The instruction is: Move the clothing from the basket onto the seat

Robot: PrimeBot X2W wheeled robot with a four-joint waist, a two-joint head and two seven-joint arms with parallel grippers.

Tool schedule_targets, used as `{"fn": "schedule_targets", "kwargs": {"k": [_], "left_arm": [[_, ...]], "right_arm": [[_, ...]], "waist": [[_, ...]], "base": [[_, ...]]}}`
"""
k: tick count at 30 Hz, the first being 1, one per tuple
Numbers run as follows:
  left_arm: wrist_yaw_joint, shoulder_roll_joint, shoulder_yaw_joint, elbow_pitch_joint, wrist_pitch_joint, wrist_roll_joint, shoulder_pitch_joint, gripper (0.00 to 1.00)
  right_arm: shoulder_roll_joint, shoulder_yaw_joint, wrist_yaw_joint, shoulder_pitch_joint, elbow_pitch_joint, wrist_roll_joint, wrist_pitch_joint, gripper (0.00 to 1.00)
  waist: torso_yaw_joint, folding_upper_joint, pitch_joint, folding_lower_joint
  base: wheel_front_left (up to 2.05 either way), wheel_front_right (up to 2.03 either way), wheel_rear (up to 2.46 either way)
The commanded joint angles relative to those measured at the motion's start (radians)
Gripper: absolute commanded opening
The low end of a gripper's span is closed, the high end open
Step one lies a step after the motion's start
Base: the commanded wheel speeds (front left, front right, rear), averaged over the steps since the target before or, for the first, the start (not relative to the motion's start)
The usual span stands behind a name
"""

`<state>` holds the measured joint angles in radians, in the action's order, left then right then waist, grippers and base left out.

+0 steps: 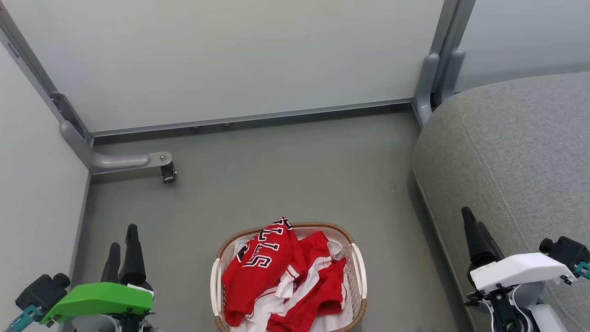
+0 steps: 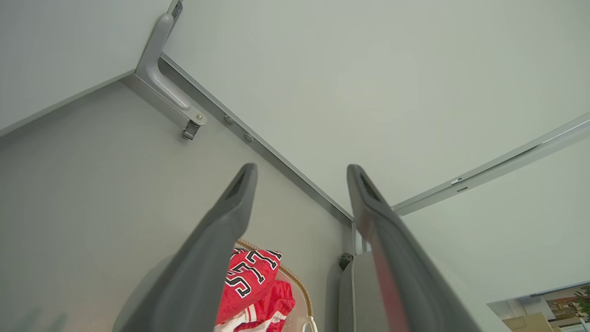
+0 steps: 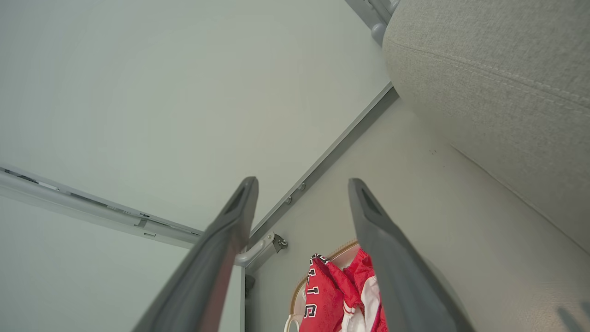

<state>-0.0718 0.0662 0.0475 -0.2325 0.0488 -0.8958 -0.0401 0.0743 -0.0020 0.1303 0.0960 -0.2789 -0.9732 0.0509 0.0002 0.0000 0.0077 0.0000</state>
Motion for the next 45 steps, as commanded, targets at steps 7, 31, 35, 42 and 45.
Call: {"fn": "schedule_targets", "kwargs": {"k": [7, 31, 35, 42, 45], "left_arm": [[0.020, 0.025, -0.028, 0.018, 0.023, 0.098, 0.011, 1.00], [0.106, 0.067, -0.132, 0.020, 0.095, 0.375, 0.051, 1.00], [0.109, 0.067, -0.136, 0.022, 0.105, 0.414, 0.056, 1.00], [0.109, 0.064, -0.141, 0.025, 0.122, 0.480, 0.063, 1.00], [0.105, 0.064, -0.142, 0.026, 0.130, 0.512, 0.066, 1.00]], "right_arm": [[0.014, 0.008, 0.000, 0.009, 0.012, 0.110, 0.023, 1.00], [0.021, 0.051, 0.000, -0.009, -0.005, 0.428, 0.095, 1.00], [0.021, 0.057, 0.000, -0.010, -0.012, 0.470, 0.105, 1.00], [0.019, 0.055, 0.000, -0.011, -0.015, 0.543, 0.121, 1.00], [0.018, 0.064, 0.000, -0.005, -0.023, 0.577, 0.129, 1.00]], "waist": [[0.000, 0.0000, 0.001, 0.0000], [0.004, 0.0000, 0.000, 0.0000], [0.005, 0.0000, -0.001, 0.0000], [0.007, 0.0000, 0.000, 0.0000], [0.006, 0.0000, 0.001, 0.0000]], "base": [[0.00, 0.00, 0.00], [0.00, 0.00, 0.00], [0.00, 0.00, 0.00], [0.00, 0.00, 0.00], [0.00, 0.00, 0.00]]}}
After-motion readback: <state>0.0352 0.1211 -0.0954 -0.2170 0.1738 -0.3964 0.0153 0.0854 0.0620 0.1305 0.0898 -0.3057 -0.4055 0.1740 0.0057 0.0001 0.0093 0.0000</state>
